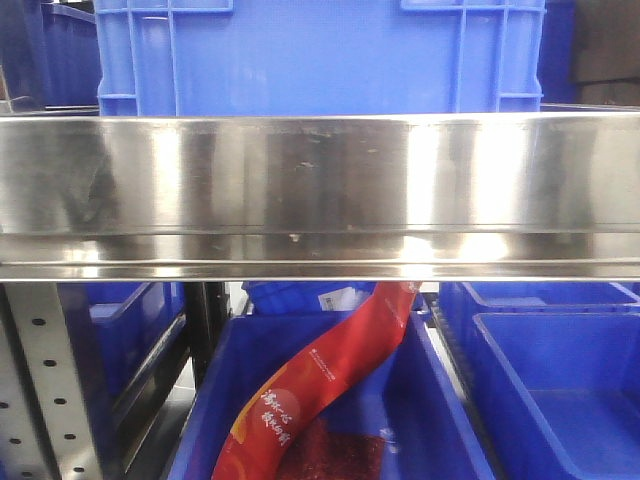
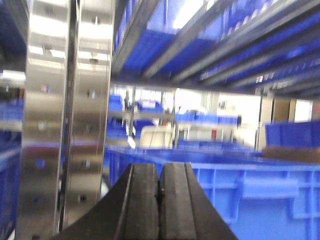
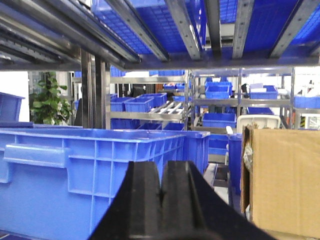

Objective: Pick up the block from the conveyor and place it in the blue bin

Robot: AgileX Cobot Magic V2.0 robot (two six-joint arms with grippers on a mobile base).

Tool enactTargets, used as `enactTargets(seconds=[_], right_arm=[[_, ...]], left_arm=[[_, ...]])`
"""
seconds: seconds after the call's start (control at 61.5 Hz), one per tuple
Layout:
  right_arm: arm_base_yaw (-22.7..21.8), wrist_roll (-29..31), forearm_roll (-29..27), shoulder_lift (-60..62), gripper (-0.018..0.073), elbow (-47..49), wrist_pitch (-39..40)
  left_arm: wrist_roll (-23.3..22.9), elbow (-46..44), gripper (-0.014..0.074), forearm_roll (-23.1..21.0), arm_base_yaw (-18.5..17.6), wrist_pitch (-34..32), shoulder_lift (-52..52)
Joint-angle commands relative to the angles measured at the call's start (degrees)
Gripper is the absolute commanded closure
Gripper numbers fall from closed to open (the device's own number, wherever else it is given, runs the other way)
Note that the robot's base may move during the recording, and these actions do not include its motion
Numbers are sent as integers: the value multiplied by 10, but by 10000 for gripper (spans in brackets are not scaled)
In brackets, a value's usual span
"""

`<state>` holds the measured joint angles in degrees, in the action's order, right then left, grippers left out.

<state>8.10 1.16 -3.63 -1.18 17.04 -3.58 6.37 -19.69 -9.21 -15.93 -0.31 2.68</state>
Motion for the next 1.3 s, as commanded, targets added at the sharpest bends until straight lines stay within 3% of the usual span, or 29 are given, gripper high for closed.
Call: enactTargets(seconds=[0.0, 0.228, 0.439, 0.618, 0.683, 0.764, 0.878, 1.073, 1.285], right_arm=[[-4, 3, -1, 3, 727, -1, 12], [-9, 3, 0, 5, 727, -2, 3], [-95, 3, 0, 12, 727, -55, -33], [-147, 3, 0, 12, 727, -148, 36], [-148, 3, 0, 12, 727, -170, 88], [-148, 3, 0, 12, 727, -170, 11], [-148, 3, -2, 12, 727, -170, -7], [-148, 3, -2, 12, 727, -170, 54], [-136, 3, -2, 12, 727, -170, 60]], left_arm=[[1, -1, 707, -3, 2, -11, -16], [1, -1, 707, -3, 2, -11, -18], [1, -1, 707, -3, 2, -10, -17], [1, -1, 707, -3, 2, -10, -17], [1, -1, 707, -3, 2, -10, -17], [1, -1, 707, -3, 2, -10, -17], [1, -1, 707, -3, 2, -10, -17], [1, -1, 707, -3, 2, -10, -17], [1, -1, 707, -3, 2, -10, -17]])
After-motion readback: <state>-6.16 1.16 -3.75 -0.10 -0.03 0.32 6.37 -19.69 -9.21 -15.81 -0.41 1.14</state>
